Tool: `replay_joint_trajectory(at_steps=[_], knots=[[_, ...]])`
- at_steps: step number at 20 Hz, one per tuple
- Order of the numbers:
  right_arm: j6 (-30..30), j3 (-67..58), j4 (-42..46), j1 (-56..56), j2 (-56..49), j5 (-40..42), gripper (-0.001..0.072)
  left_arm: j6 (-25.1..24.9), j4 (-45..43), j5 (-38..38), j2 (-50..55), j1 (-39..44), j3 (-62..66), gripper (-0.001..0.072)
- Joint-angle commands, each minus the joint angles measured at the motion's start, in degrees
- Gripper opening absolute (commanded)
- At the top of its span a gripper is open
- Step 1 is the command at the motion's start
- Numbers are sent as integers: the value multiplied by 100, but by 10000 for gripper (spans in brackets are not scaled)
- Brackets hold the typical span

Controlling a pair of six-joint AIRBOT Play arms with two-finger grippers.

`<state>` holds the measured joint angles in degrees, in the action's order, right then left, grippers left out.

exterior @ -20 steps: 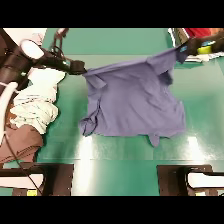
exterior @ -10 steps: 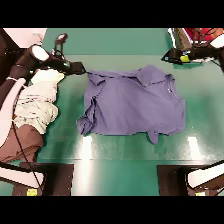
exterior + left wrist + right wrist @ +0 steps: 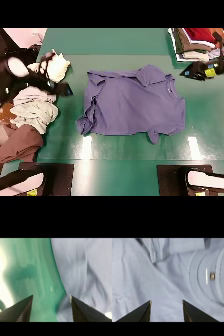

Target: Fold the shirts.

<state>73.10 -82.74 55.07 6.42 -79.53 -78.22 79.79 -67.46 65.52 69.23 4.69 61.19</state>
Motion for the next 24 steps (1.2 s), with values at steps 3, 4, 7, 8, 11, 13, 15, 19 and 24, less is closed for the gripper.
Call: replay_joint_trajectory(at_steps=[3, 4, 7, 8, 11, 13, 15, 19, 24], knots=[[-11, 1423, -2, 153, 1167, 654, 451, 581, 35, -302, -1047, 999, -2225, 545], [-9, 1585, -4, 153, 1331, 763, 451, 601, 151, -343, -1095, 1209, -2354, 545], [-11, 1851, 0, 155, 1657, 866, 451, 1014, 177, -481, -1126, 1685, -2437, 545], [-11, 1882, 2, 155, 1727, 866, 451, 1141, 173, -496, -1126, 1766, -2446, 545], [-11, 1893, 0, 153, 1853, 879, 451, 1303, 142, -636, -1123, 1843, -2455, 544], [-9, 1888, -2, 153, 1884, 885, 451, 1303, 160, -938, -1088, 1843, -2455, 544], [-9, 1888, -4, 153, 1884, 870, 451, 1298, 188, -1073, -1016, 1843, -2485, 544], [-9, 1888, -2, 155, 1884, 876, 451, 1281, 181, -1117, -892, 1843, -2538, 544], [-7, 1888, -4, 153, 1884, 914, 451, 1147, 118, -1259, -876, 1843, -2540, 42]])
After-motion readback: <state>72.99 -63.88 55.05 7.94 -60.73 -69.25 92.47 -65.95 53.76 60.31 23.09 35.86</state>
